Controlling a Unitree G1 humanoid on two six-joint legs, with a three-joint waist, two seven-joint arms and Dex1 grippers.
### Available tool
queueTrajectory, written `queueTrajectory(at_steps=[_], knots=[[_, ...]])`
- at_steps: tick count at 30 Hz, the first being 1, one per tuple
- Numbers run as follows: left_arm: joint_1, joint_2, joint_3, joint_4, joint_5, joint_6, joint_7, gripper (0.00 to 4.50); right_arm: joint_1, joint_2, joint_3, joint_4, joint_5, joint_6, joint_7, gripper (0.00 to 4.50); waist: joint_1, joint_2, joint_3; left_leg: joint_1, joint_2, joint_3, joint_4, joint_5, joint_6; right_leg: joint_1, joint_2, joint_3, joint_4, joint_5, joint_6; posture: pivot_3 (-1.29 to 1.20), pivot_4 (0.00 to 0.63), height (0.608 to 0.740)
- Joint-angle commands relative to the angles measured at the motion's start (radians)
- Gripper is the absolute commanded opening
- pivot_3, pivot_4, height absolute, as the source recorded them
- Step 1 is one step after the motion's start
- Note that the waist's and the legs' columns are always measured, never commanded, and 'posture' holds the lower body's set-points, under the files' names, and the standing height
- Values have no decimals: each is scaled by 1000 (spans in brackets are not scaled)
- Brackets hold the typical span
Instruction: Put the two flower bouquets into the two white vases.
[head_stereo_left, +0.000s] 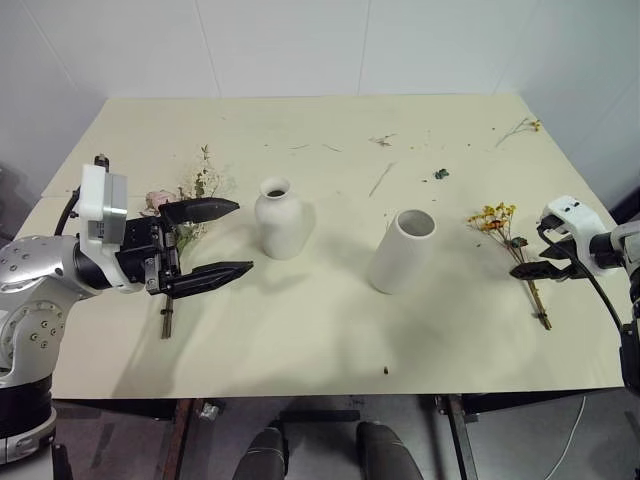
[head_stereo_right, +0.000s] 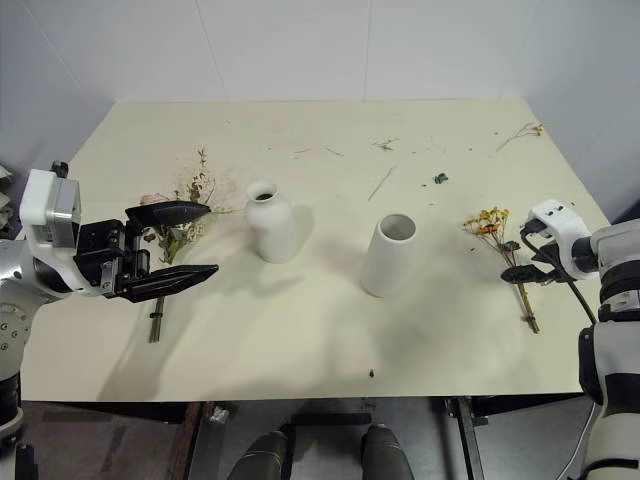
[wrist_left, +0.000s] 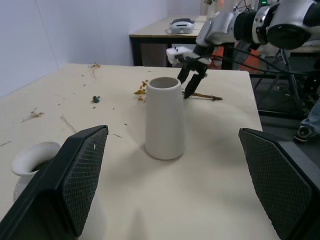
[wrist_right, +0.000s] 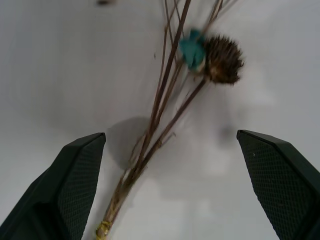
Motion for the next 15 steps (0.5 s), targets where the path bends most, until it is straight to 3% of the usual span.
queueTrajectory(at_steps=[1,12,15], knots=[[14,21,47,-44,-26,3,17,4500,-8,5,10,22,-36,-26,-25,3887,-1,0,0,0,0,0,0,0,0,0,0,0,0,0,0,0,150,740],[-49,21,1,-2,-12,-17,2,4500,-38,18,-55,55,1,-80,-108,182,2,-2,-1,1,-1,2,11,1,1,7,0,2,0,3,0,0,150,740],[-88,12,-25,33,4,-33,-9,4500,-59,10,-148,38,71,-92,-155,20,0,-2,-1,2,0,6,11,1,1,6,0,6,0,3,0,0,150,740]])
